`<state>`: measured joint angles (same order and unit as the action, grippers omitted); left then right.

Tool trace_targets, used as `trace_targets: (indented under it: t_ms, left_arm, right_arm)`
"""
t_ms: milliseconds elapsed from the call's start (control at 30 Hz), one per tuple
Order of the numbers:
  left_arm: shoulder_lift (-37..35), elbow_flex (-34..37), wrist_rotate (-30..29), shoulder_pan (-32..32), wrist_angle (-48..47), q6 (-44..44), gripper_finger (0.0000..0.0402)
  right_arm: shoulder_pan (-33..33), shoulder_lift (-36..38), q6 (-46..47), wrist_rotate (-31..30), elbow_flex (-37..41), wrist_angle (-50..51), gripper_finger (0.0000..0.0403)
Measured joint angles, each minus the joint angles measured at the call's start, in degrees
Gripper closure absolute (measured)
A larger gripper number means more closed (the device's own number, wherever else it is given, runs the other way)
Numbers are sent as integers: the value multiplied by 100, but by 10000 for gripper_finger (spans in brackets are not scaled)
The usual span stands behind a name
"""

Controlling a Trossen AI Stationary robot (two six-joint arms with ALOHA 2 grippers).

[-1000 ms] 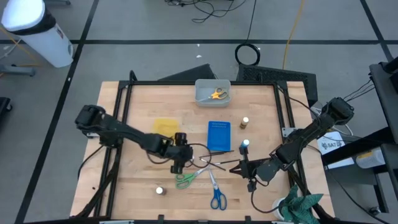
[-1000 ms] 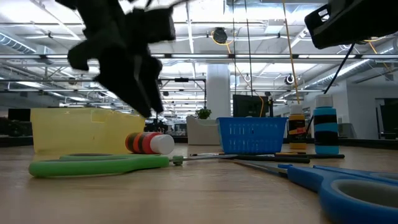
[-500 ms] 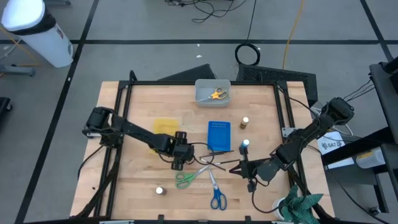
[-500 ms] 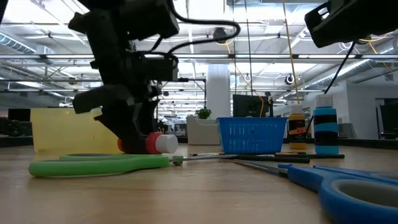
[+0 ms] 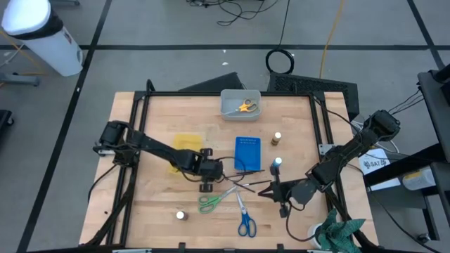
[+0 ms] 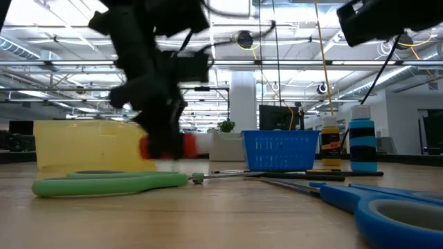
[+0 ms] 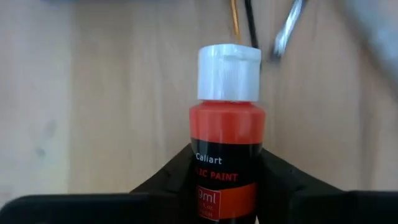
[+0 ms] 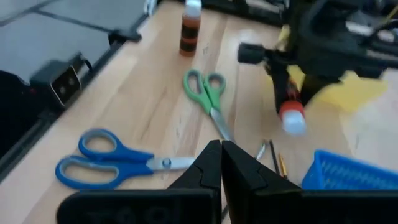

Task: Pick & Place Paint Supplies
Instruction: Put the top orange paint bottle into the blue bin

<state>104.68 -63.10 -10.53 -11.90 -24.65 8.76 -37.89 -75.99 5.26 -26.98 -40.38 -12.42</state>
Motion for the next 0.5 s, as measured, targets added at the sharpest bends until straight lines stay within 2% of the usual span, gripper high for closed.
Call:
trace_targets:
  t_ms: [100, 233, 400, 500]
  left_arm:
    - [-202, -34, -17, -8, 525, 12, 282]
    - [-445, 21, 56, -57, 1841, -131, 282]
    - [-450, 319, 372, -131, 4083, -591, 282]
    - [-451, 623, 412, -136, 5156, -697, 282]
  right_arm:
    - [1, 0, -332, 0, 0, -490, 403]
    - [2, 0, -521, -23, 0, -923, 403]
    - [7, 0, -783, -1036, 0, -1174, 395]
    - [11, 0, -948, -1357, 2, -1385, 362]
